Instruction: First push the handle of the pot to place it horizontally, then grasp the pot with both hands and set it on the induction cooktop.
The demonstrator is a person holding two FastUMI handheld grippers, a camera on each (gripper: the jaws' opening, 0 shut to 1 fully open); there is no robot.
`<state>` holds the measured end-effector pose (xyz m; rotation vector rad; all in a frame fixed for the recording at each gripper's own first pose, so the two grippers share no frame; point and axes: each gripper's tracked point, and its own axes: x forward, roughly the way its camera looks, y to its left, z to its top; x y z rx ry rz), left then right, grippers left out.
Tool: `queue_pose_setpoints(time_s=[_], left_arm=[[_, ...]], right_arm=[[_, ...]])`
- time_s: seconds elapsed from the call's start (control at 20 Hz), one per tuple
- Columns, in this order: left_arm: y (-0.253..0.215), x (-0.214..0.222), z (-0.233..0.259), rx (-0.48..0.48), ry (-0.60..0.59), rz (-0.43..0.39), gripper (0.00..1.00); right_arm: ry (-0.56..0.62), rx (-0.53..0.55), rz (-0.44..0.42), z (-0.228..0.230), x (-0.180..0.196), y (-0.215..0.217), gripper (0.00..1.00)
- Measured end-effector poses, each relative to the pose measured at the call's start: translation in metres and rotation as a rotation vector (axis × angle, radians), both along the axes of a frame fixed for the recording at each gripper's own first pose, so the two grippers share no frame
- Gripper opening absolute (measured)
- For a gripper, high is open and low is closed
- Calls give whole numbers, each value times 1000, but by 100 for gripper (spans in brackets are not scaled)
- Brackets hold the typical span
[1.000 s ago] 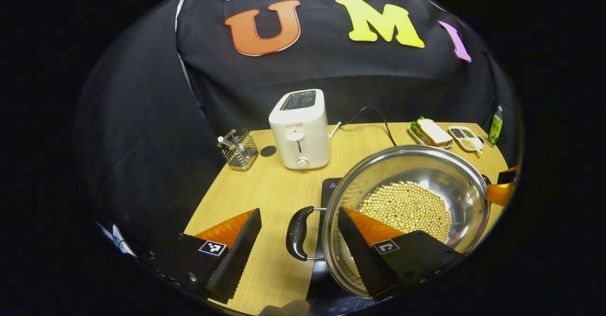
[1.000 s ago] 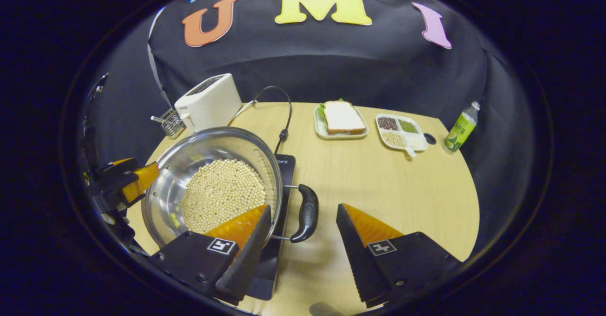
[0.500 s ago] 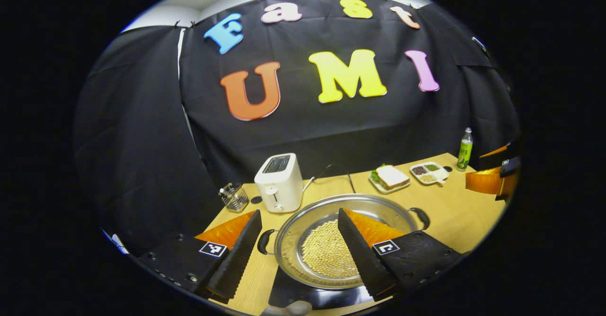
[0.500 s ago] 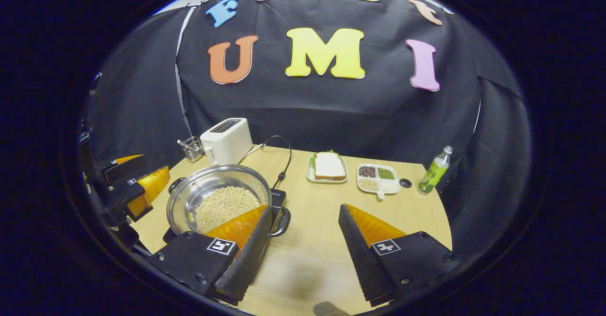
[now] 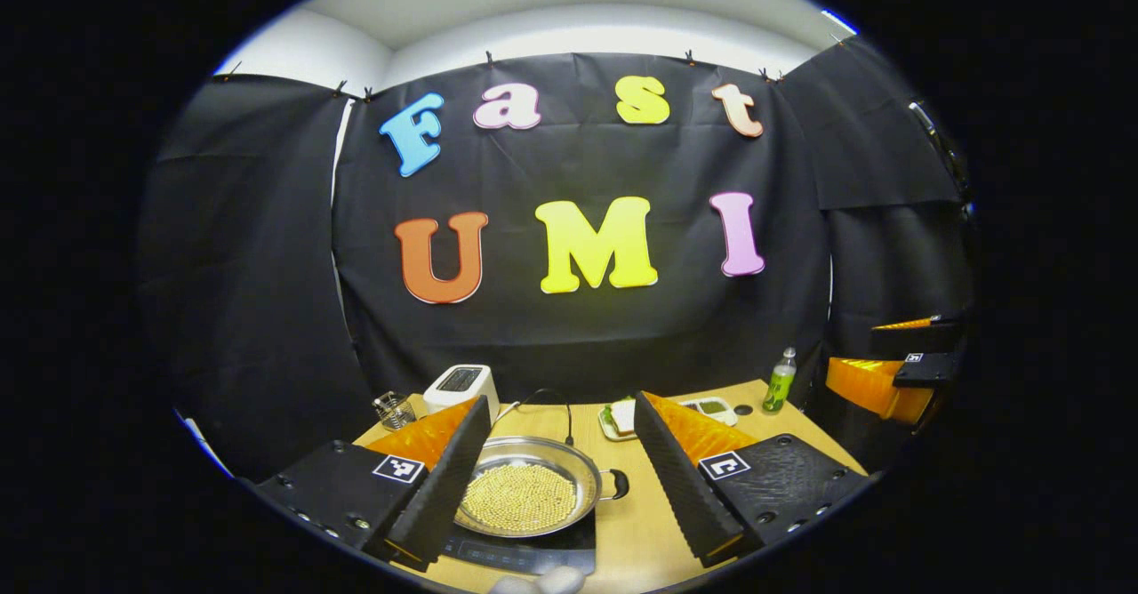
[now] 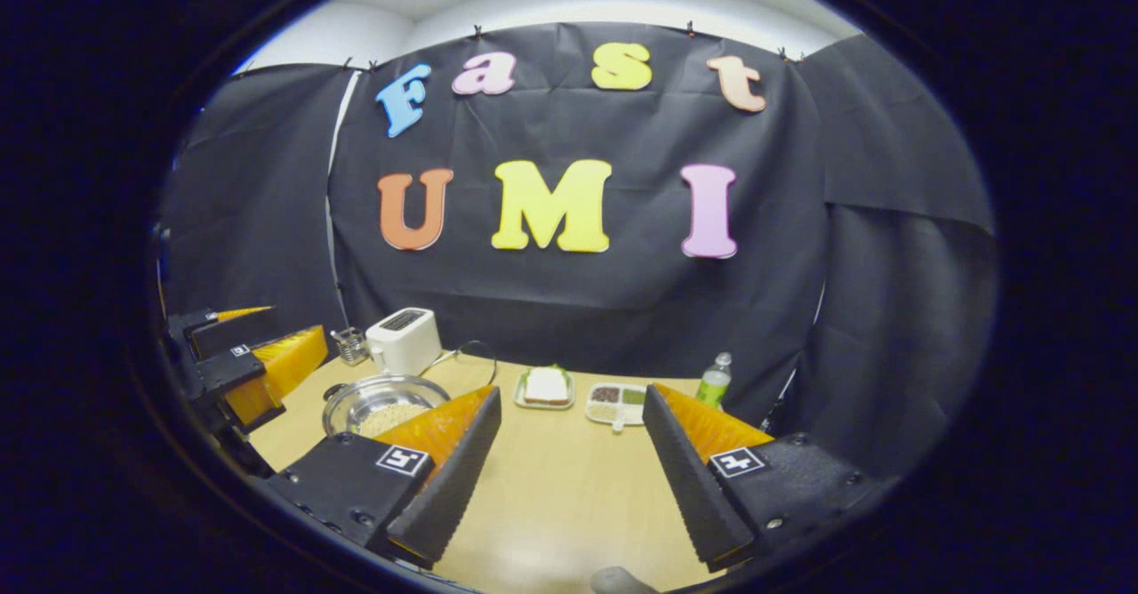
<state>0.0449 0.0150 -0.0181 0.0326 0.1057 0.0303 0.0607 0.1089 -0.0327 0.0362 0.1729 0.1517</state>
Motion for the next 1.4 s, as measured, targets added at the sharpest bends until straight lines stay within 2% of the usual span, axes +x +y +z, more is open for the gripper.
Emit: queue_pose_setpoints(time_s=[0.15, 0.3, 0.55, 1.2, 1.4], left_arm=[[-29, -14, 27, -23, -31, -5, 96], [-47, -28, 49, -40, -55, -4, 96], [-69, -39, 71, -44, -77, -7, 96], [-79, -38, 72, -34, -74, 1, 96], [-83, -36, 68, -32, -75, -9, 96]], right_arm=[[-26, 54, -38, 28, -20, -46, 100], [-79, 56, -92, 49, -32, -89, 100], [-125, 54, -143, 68, -50, -134, 100], [-166, 56, -144, 78, -49, -146, 100], [-145, 66, -139, 70, -43, -148, 100]])
